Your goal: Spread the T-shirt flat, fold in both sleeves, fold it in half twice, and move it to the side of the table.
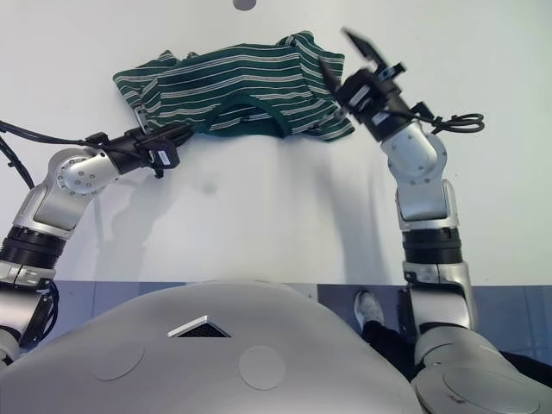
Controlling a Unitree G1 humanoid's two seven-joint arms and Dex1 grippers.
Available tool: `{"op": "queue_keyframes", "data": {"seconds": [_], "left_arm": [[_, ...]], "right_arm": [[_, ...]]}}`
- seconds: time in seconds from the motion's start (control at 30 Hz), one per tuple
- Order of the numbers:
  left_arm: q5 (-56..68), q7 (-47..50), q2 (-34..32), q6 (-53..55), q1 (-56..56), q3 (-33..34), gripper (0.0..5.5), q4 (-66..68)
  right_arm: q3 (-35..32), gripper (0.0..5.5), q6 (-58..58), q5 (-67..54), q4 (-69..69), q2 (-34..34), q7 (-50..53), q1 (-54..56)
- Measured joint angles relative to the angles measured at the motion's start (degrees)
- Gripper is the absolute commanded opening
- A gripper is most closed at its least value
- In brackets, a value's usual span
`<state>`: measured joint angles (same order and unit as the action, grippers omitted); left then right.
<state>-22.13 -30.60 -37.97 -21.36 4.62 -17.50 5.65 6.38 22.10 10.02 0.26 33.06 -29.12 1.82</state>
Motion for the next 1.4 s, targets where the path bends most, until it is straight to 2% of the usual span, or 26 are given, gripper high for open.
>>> {"op": "queue_keyframes", "data": {"seconds": [0.13, 0.27, 0.37, 0.53, 0.63, 0.97, 1.23, 1.4], "left_arm": [[-0.8, 0.2, 0.2, 0.6, 0.1, 0.0, 0.02, 0.2], [-0.7, 0.1, 0.3, 0.6, 0.0, -0.2, 0.02, 0.1], [-0.7, 0.0, 0.6, 0.6, 0.1, -0.2, 0.02, 0.1], [-0.6, 0.0, 0.7, 0.6, 0.1, -0.3, 0.02, 0.0], [-0.6, 0.0, 0.8, 0.6, 0.2, -0.3, 0.0, 0.0], [-0.6, 0.1, 0.9, 0.3, 0.3, -0.2, 0.0, 0.2], [0.9, -0.1, 2.3, 1.3, 0.8, 0.6, 0.0, 0.3], [7.1, -0.4, 5.1, 7.9, 11.0, 6.2, 0.0, -3.9]], "right_arm": [[3.0, 2.27, 5.7, 2.1, 3.0, 4.5, -4.3, -3.2], [6.2, 2.27, 8.6, 8.5, 7.9, 4.7, -3.2, -3.1], [8.4, 2.27, 10.7, 12.3, 9.8, 4.3, -0.6, -1.3], [10.2, 2.27, 8.8, 19.5, 14.0, -0.4, 8.5, 3.1], [10.8, 1.78, 8.0, 21.5, 15.5, -1.1, 11.1, 4.2], [11.8, 0.01, 9.7, 18.7, 15.2, -0.7, 10.9, 3.5], [10.0, 0.0, 7.5, 15.4, 15.2, -2.4, 11.2, 5.2], [4.1, 0.0, 4.8, 7.1, 11.9, -2.7, 9.9, 13.5]]}}
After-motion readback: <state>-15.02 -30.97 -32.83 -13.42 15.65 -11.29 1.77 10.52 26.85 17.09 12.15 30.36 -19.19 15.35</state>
